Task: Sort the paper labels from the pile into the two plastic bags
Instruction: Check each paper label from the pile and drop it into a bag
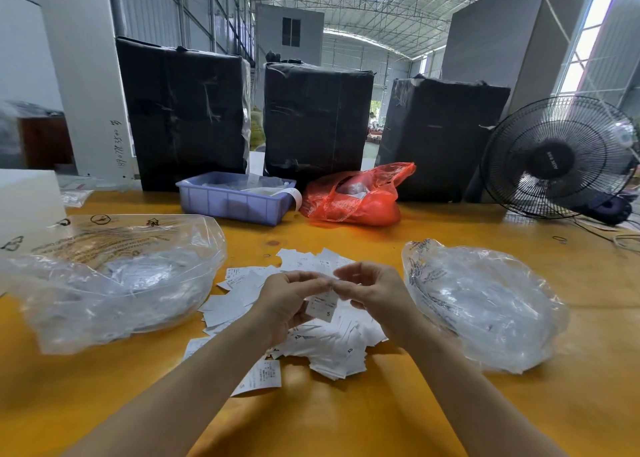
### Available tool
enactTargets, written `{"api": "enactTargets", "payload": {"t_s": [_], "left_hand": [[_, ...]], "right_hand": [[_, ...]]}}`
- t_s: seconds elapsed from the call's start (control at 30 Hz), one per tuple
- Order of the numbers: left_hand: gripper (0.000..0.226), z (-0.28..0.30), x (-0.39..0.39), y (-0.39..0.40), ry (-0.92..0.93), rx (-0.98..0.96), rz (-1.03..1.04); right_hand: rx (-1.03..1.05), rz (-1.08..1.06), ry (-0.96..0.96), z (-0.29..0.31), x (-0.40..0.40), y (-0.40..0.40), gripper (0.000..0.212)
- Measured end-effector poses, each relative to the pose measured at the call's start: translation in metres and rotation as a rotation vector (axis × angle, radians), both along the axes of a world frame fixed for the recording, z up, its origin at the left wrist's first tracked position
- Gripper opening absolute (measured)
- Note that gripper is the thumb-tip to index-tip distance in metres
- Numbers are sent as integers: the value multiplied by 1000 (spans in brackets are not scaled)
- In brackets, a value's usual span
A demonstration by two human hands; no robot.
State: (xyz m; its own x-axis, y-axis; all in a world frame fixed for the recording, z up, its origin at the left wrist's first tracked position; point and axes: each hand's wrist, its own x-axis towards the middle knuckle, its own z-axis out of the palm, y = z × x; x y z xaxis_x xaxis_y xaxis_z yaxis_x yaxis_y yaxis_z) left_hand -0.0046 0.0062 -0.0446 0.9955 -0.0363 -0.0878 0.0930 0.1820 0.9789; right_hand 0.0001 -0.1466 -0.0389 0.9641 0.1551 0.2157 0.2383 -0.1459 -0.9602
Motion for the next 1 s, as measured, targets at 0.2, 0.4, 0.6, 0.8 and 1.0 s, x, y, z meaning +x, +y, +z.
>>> {"api": "enactTargets", "payload": {"t_s": [0.2, 0.4, 0.6, 0.8, 1.0], "left_hand": [[22, 1, 0, 0, -30, 61, 10], [11, 2, 2, 5, -80, 132, -22], [8, 0, 2, 6, -108, 166, -32], [18, 3, 1, 5, -92, 180, -37], [28, 9, 2, 16, 69, 276, -73]], "right_hand": [[54, 14, 65, 2, -1, -1, 9], [36, 36, 68, 4, -4, -1, 4], [-22, -25, 25, 4, -3, -2, 10], [-2, -51, -6, 5, -5, 1, 7], [54, -122, -4, 8, -7, -1, 3]]}}
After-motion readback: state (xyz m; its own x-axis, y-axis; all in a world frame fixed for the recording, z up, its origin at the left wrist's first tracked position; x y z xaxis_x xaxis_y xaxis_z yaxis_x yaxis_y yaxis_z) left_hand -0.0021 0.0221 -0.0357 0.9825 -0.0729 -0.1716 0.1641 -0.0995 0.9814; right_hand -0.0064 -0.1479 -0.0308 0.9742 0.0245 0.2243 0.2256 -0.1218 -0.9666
